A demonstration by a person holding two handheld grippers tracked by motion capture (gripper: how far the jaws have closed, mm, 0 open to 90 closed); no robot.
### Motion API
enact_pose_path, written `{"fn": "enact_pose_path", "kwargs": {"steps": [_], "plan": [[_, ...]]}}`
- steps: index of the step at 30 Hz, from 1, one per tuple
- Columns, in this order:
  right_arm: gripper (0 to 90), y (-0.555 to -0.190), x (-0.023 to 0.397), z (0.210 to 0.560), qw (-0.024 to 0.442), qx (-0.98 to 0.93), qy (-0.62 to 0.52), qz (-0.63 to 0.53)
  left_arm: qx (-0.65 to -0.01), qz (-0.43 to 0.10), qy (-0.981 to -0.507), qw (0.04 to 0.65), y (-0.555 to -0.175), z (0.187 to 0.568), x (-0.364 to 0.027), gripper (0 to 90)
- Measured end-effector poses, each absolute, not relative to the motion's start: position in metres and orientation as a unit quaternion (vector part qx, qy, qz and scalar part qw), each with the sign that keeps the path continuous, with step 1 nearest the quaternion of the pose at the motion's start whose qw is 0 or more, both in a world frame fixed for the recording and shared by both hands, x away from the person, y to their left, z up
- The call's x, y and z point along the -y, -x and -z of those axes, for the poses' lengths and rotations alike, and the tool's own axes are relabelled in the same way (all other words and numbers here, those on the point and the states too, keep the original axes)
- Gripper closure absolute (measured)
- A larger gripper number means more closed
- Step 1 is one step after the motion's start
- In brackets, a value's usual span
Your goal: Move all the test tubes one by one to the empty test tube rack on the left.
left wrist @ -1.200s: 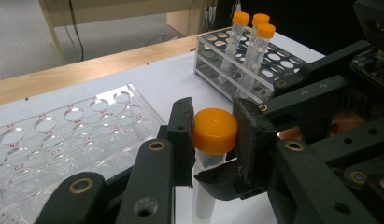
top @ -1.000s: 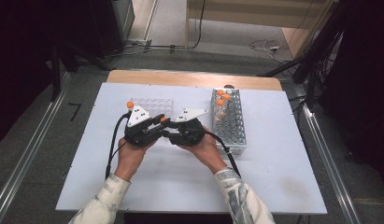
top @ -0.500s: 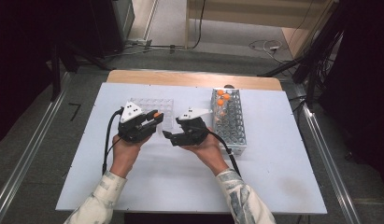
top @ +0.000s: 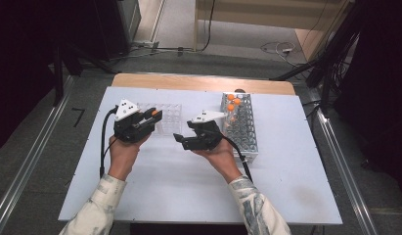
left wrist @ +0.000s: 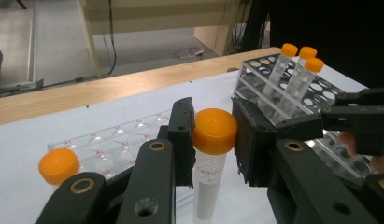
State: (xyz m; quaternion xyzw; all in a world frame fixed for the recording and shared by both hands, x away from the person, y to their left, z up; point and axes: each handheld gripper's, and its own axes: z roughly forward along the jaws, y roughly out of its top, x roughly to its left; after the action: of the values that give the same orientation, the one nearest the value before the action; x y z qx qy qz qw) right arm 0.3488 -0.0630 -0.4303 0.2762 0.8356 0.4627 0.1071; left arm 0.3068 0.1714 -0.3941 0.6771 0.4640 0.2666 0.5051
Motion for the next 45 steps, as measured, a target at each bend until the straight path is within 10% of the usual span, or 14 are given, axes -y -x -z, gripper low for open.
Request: {"fn": "enact_pose_path", "kwargs": {"steps": [45], "plan": [[28.9, -0.342, 0.064, 0.426, 0.1, -0.835, -0.269, -0.469, -0.506, -0.322, -0.639, 0.482, -0.345, 0.381, -0.204, 70.3]]}}
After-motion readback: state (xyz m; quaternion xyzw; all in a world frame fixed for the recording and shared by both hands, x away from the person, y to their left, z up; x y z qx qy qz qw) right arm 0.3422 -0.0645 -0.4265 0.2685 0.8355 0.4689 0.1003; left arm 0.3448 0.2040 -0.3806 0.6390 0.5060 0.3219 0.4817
